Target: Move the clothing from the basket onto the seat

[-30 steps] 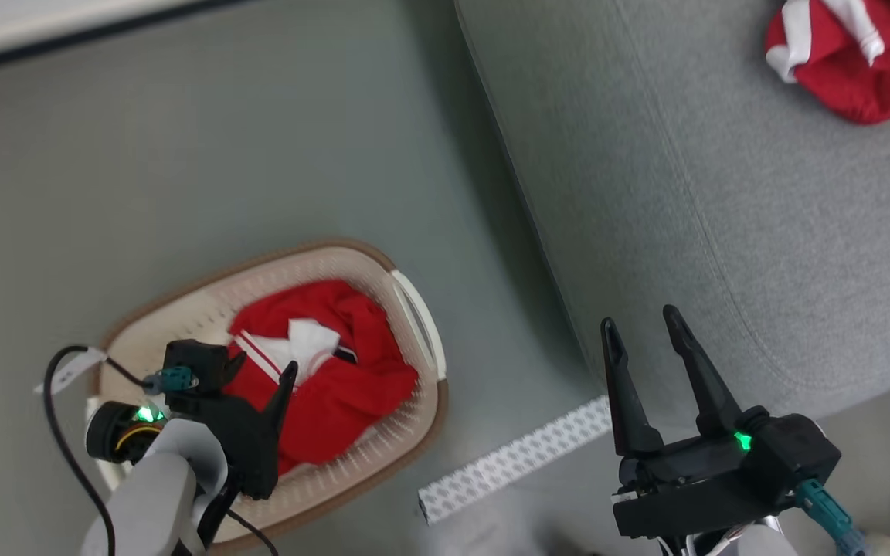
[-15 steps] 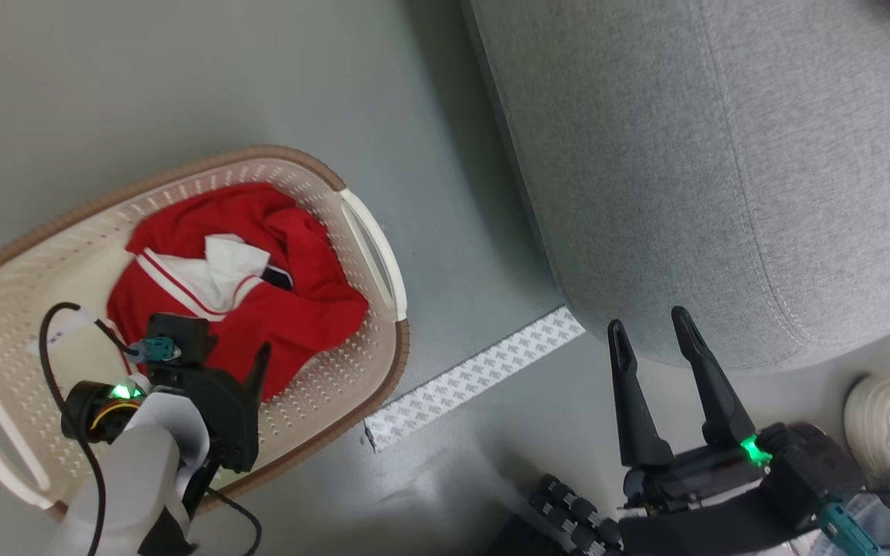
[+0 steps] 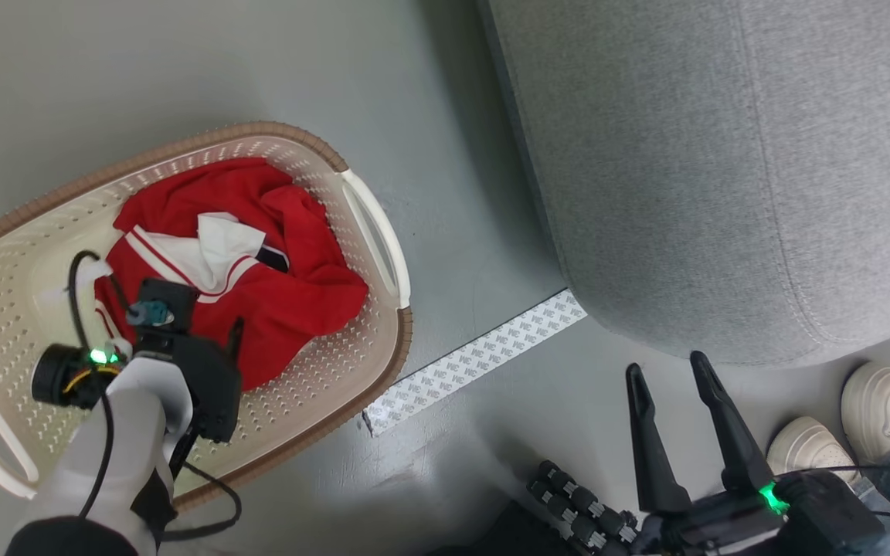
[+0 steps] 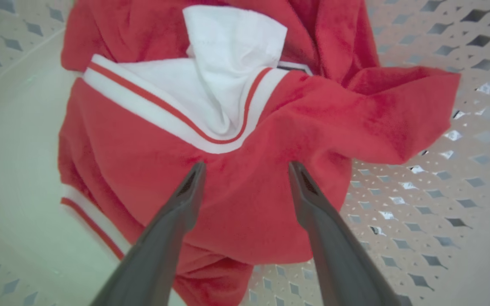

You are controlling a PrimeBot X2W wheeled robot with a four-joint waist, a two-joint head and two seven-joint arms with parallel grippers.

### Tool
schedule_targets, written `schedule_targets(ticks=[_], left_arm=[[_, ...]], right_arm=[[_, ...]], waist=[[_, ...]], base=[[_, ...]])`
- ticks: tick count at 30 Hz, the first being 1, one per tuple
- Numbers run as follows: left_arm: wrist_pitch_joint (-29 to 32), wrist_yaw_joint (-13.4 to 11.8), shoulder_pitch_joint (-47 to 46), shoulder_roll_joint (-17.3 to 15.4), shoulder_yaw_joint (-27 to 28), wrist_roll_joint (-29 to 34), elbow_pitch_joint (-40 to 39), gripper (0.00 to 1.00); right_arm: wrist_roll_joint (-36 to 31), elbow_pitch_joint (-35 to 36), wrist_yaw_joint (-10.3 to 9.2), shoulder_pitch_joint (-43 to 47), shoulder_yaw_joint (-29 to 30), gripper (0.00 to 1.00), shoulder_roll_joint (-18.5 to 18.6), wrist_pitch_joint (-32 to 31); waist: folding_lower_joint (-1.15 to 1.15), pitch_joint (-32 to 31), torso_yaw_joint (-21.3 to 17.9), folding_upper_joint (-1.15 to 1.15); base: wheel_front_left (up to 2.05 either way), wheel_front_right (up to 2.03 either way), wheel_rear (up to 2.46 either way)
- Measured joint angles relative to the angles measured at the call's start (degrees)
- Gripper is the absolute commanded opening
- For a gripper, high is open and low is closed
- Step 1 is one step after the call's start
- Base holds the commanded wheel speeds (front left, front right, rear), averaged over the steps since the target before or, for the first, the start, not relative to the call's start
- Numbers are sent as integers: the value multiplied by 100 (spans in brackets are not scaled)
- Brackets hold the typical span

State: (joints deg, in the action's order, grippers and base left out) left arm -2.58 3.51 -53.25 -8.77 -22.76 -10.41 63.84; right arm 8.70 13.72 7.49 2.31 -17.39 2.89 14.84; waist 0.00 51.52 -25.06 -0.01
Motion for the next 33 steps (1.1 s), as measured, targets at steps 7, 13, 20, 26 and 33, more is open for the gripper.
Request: schedule_targets(ticks=[7,13,20,26,33], left_arm=[[-53,-87,-339,11,-535,437,425,100],[-153,-274,-436,123,-809,637,709,0],[-352,-266,-437,167,-853,594,815,0],[-926,-225,-426,148,-680,275,842,0],[-1209,-261,19,486,-476,-129,565,0]], right_arm=[[2,136,0,323,9,100,-1,4],[5,240,0,535,22,100,-1,4],[-19,242,0,541,-32,100,-1,4],[-57,-176,2,-250,-387,100,-9,4],[-81,-666,2,-772,-423,100,-9,5]], waist=[[0,139,98,0],[0,181,160,0],[0,189,199,0],[0,-66,121,0],[0,-585,136,1]], base=[[0,0,0],[0,0,0],[0,0,0],[0,0,0],[0,0,0]])
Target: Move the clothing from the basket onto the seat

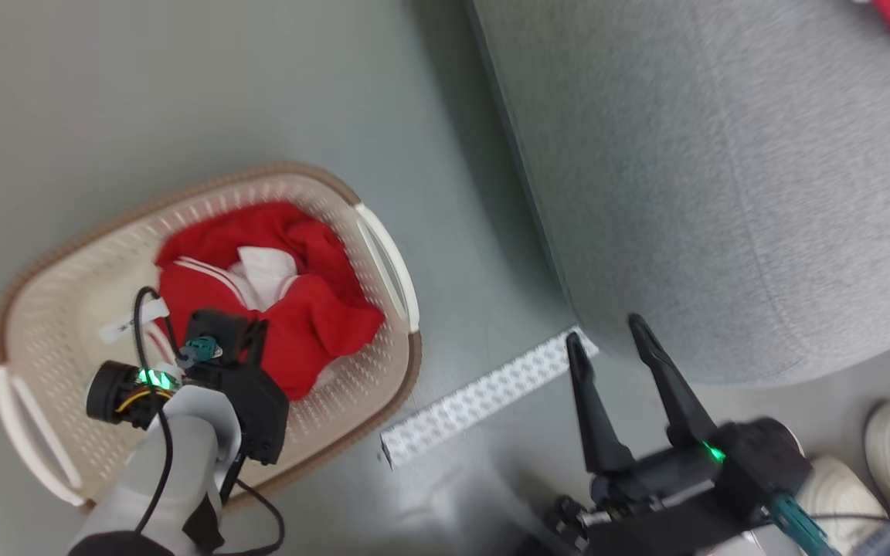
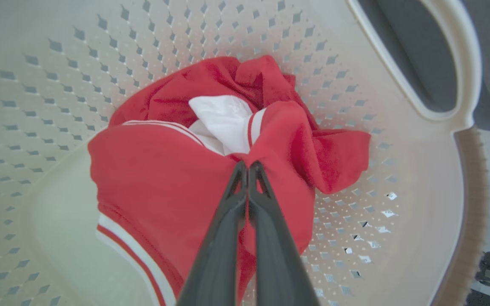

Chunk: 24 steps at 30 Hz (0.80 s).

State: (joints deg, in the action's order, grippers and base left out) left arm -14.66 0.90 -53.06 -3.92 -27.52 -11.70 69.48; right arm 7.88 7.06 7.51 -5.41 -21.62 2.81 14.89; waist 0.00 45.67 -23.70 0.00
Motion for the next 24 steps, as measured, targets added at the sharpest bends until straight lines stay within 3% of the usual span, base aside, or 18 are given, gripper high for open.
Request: schedule_targets(ticks=[8,13,18,24], left_arm=[[-35,8,1087,71,135,-389,-902,0],[-35,45,1574,89,-227,-771,-1532,0],[35,-135,1767,89,-632,-1326,-2207,0],[198,-358,1740,98,-901,-1447,-2772,0]], right_arm=[[-57,-927,0,-369,-169,100,-12,0],[-57,-1406,0,-46,-41,100,-13,-81],[-29,-1618,0,218,-148,100,-14,-241],[30,-1594,0,403,-238,100,-9,-380]], waist=[[0,-1172,175,0],[-1,-2004,315,1],[-2,-2968,573,2],[-2,-3811,895,2]], base=[[0,0,0],[0,0,0],[0,0,0],[0,0,0]])
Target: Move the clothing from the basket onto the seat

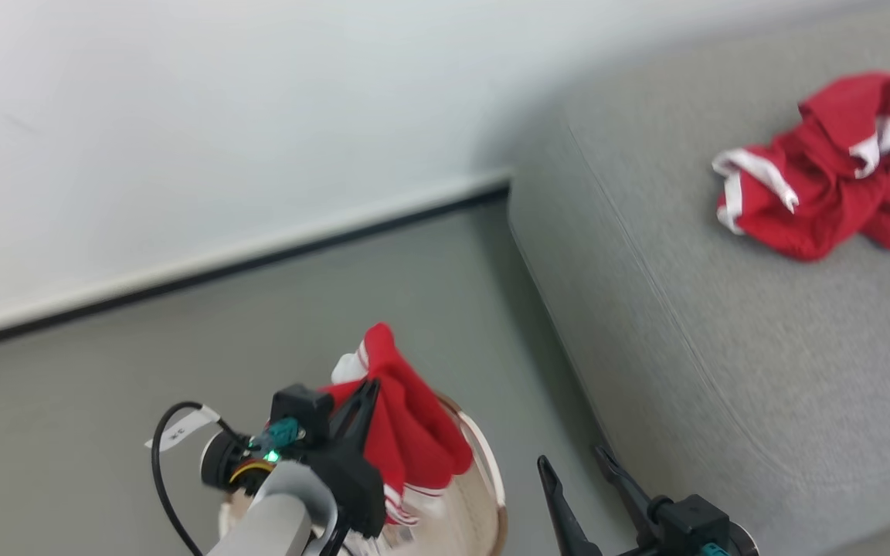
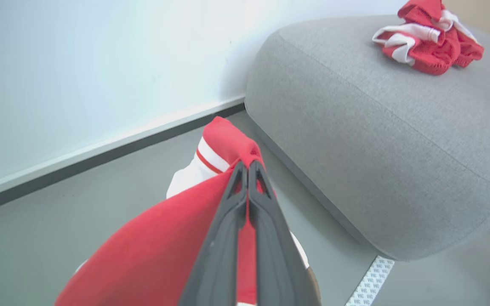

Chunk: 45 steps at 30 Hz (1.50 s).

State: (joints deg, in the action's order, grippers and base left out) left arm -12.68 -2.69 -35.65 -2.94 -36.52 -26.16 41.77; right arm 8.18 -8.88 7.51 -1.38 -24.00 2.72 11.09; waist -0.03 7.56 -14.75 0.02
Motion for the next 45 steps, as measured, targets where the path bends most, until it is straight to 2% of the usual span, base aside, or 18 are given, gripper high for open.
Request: schedule_targets(ticks=[9,15,28,45], left_arm=[[209,-110,-351,-12,-73,-43,-756,0],[426,-136,-638,-216,-3,-44,-1223,0],[658,271,-701,-503,-310,0,-1680,0],[1012,772,-705,-456,-805,-223,-2186,0]], right_arm=[[1,93,0,70,-40,100,-1,-121],[-4,123,0,138,-3,100,0,-208],[-65,127,0,62,-152,100,-1,-457],[-268,-216,0,-637,-52,100,293,-995]], waist=[[1,-753,544,0],[2,-1179,944,-1],[3,-1424,1268,-2],[3,-1369,1445,-2]], base=[[0,0,0],[0,0,0],[0,0,0],[0,0,0]])
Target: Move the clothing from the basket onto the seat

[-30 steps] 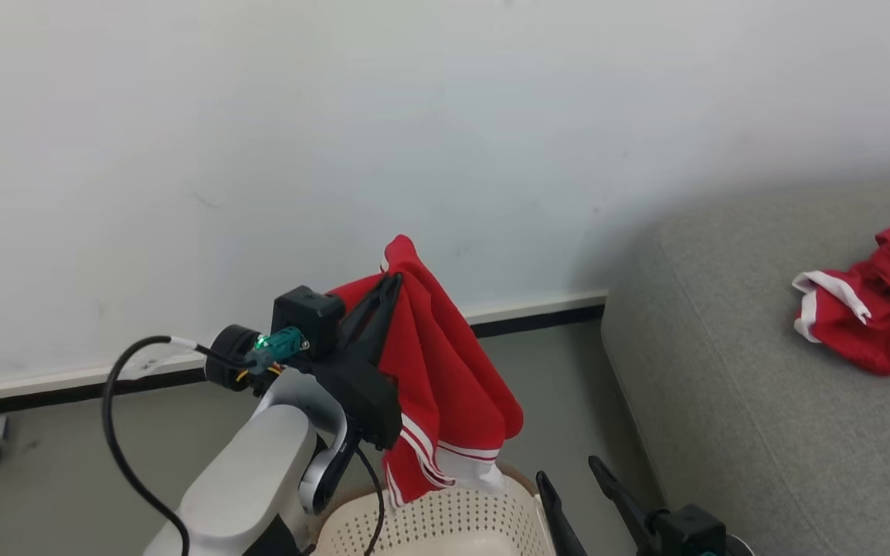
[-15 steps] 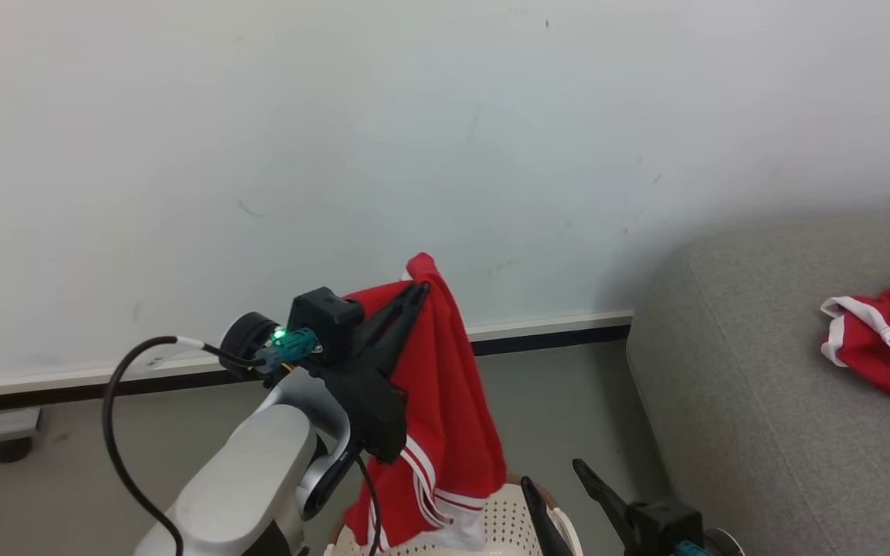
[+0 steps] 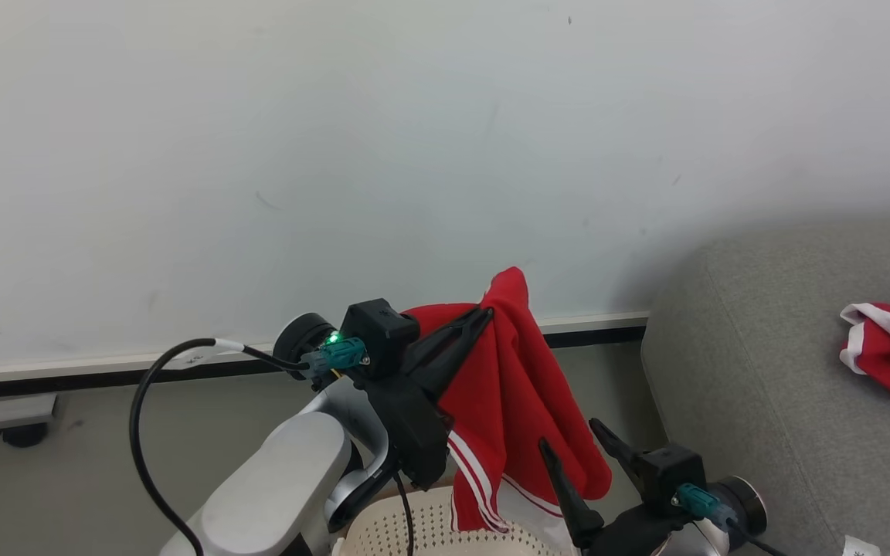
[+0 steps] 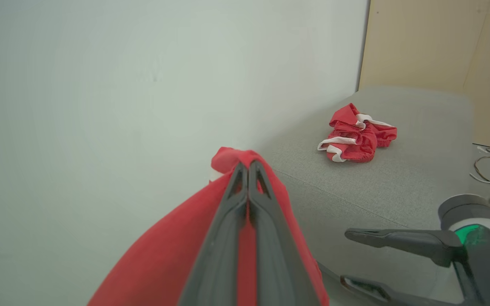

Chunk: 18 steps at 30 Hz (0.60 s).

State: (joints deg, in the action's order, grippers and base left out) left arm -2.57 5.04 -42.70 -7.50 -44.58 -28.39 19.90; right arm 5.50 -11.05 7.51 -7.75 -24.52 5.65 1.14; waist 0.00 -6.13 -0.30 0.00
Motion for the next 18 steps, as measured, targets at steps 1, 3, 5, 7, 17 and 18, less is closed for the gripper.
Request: schedule_targets(ticks=[1,3,5,7,17,18], left_arm=[[3,30,1,1,-23,-27,-32,0],[9,49,0,8,-59,-76,-138,0],[46,91,-5,20,-98,-104,-237,0],[114,96,-59,27,-175,-122,-363,0],[458,73,-170,155,-287,-302,-1020,0],[480,65,-184,164,-293,-311,-1057,0]], right_arm=[[1,-37,0,-13,-5,100,18,-40],[9,-123,0,-15,-12,100,58,-98],[15,-196,0,-35,-12,100,88,-112],[37,-296,0,-70,-19,100,102,-111],[392,-620,0,-167,-477,100,-91,-11],[426,-647,0,-204,-547,100,-103,-5]], waist=[[0,-1,13,0],[0,-5,40,0],[0,-10,72,0],[0,-17,106,0],[0,-16,234,0],[0,-13,237,0]], base=[[0,0,0],[0,0,0],[0,0,0],[0,0,0],[0,0,0],[0,0,0]])
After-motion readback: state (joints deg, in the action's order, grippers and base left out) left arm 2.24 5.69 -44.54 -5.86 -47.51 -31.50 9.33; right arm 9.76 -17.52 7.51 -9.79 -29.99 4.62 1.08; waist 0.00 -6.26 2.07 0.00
